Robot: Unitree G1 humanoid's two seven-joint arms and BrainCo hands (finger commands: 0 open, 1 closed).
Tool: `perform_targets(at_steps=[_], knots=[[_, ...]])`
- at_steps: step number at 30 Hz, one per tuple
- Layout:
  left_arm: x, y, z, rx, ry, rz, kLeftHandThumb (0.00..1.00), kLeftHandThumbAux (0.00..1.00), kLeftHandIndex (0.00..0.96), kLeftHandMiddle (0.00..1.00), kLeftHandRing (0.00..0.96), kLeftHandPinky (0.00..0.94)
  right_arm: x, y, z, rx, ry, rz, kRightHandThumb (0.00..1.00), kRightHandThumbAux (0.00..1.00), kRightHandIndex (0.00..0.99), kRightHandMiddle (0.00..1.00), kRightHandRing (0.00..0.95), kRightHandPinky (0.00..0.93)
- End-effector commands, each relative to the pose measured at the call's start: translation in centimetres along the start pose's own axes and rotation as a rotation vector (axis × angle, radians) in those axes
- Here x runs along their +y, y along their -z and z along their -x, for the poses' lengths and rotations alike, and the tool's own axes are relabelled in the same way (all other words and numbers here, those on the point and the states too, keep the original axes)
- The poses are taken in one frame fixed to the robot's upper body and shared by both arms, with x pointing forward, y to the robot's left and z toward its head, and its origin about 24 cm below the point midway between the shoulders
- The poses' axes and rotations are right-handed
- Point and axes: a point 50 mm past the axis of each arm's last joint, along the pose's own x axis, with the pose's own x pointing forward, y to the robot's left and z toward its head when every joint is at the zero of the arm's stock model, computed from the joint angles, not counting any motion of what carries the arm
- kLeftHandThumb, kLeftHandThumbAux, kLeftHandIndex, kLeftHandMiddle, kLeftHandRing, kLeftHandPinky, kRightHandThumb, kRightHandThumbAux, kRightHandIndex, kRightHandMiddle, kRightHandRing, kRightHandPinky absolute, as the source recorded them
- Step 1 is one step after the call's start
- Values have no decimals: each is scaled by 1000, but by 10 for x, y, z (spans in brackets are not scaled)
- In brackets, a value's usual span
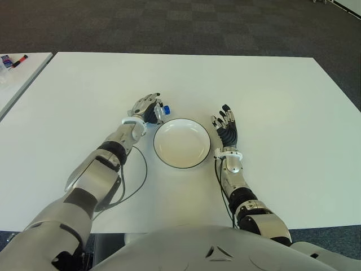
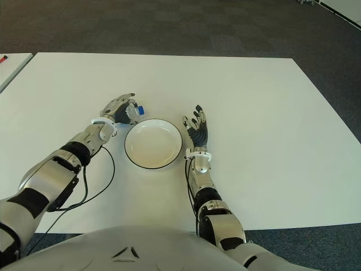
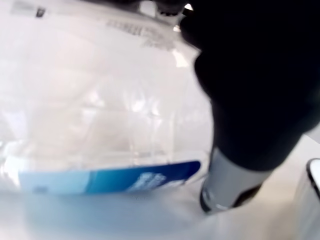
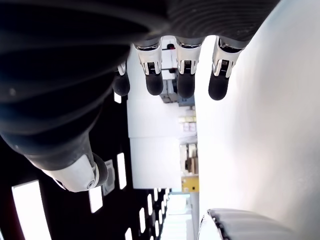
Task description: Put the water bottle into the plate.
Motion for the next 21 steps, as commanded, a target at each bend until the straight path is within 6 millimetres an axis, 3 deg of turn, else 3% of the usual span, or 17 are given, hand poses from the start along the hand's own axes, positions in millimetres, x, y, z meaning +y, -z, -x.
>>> perform_targets(at_steps=[1, 21], knots=[[-6, -1, 5, -18, -2, 14, 0, 875, 0, 0, 0, 35, 2, 29, 22, 166, 19, -20, 35, 659, 55, 74, 83, 127], [-5, -2, 5, -21, -31, 24, 0, 878, 0, 0, 0, 1, 2, 29, 22, 171, 17, -20, 32, 655, 53, 72, 79, 127]])
